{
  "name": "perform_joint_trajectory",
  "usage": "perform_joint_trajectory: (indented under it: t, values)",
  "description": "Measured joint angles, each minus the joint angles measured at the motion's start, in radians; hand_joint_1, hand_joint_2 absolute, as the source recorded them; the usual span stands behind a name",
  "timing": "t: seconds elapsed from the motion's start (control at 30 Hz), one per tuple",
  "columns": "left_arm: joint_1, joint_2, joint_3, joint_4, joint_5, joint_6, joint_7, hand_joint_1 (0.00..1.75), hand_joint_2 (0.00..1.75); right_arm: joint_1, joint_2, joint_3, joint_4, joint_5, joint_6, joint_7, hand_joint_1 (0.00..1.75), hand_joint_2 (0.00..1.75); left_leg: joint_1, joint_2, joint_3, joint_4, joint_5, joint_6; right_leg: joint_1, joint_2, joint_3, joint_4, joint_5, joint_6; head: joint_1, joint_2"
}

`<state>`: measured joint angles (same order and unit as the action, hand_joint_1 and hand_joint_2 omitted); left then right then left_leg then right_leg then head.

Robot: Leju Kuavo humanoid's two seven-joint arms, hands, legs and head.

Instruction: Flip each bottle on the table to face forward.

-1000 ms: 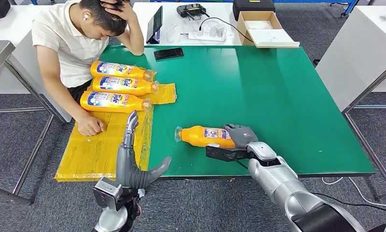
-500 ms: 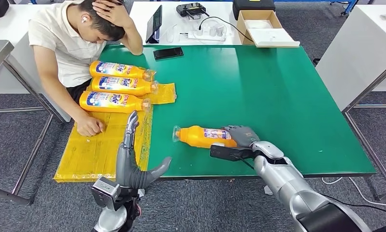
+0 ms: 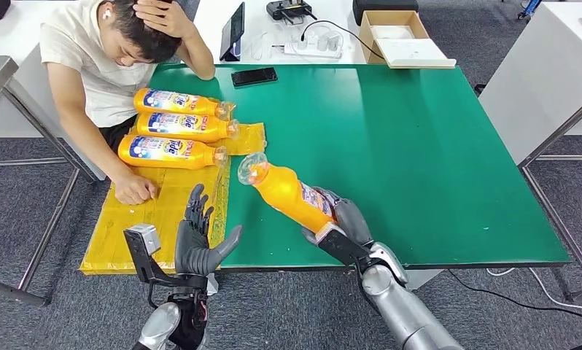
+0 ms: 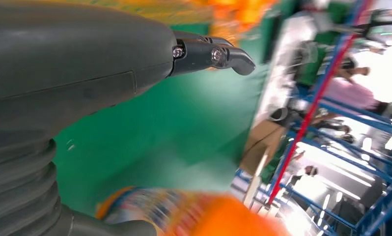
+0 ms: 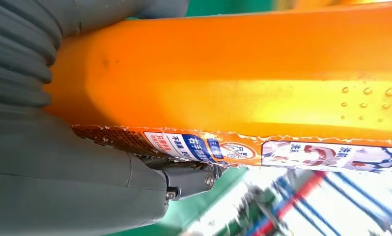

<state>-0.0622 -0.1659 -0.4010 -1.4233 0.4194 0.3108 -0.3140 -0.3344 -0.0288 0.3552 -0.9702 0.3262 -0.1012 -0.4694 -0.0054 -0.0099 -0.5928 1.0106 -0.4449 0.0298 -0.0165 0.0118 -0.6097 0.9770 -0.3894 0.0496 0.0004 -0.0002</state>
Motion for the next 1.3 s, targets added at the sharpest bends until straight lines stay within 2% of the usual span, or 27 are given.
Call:
perform_joint_trajectory:
  t: [0.1, 0.23, 0.37, 0.47, 0.77, 1.03, 1.3]
  values:
    - [-0.006, 0.002, 0.001, 0.025, 0.047, -0.021, 0.011, 0.0, 1.75, 0.028, 0.008, -0.01, -0.074, -0.019, -0.007, -0.006, 1.75, 1.75, 0.0, -0.001, -0.001, 0.0, 0.0, 0.0, 0.0, 0.0, -0.001, 0.0, 0.0, 0.0, 0.0, 0.0]
    - [-0.006, 0.011, 0.001, 0.029, 0.119, -0.1, 0.006, 0.0, 1.75, 0.05, 0.017, -0.021, -0.145, -0.071, -0.011, -0.038, 1.75, 1.75, 0.0, -0.001, -0.003, 0.0, 0.0, 0.0, -0.001, 0.0, -0.002, 0.0, 0.0, 0.0, 0.0, 0.0]
    - [0.01, 0.028, -0.019, -0.022, 0.068, -0.198, -0.048, 0.0, 1.75, 0.068, 0.019, -0.022, -0.209, -0.098, 0.0, -0.051, 1.75, 1.75, 0.0, -0.001, -0.004, 0.0, 0.0, 0.0, 0.0, 0.0, -0.003, 0.0, 0.0, 0.0, 0.0, 0.0]
    - [0.021, 0.038, -0.046, -0.06, -0.006, -0.238, -0.089, 0.0, 1.75, 0.075, 0.018, -0.013, -0.228, -0.086, 0.025, -0.063, 1.75, 1.75, 0.0, -0.001, -0.004, 0.0, 0.0, 0.0, 0.0, 0.0, -0.003, 0.0, 0.0, 0.0, 0.0, 0.0]
    - [0.038, 0.045, -0.091, -0.112, -0.162, -0.221, -0.174, 0.0, 1.75, 0.082, 0.023, 0.043, -0.23, -0.018, 0.041, -0.075, 1.75, 1.75, 0.0, -0.001, -0.004, 0.0, 0.0, 0.0, 0.0, 0.0, -0.003, 0.0, 0.0, 0.0, 0.0, 0.0]
    - [0.038, 0.043, -0.106, -0.11, -0.176, -0.225, -0.11, 0.0, 1.75, 0.082, 0.048, 0.146, -0.218, 0.05, 0.052, -0.067, 1.75, 1.75, 0.0, -0.001, -0.004, 0.0, 0.0, 0.0, 0.0, 0.0, -0.004, 0.0, 0.0, 0.0, 0.0, 0.0]
    - [0.036, 0.042, -0.105, -0.09, -0.167, -0.228, -0.102, 0.0, 1.75, 0.082, 0.052, 0.181, -0.218, 0.053, 0.052, -0.058, 1.75, 1.75, 0.0, -0.001, -0.004, 0.0, 0.0, 0.0, 0.0, 0.0, -0.004, 0.0, 0.0, 0.0, 0.0, 0.0]
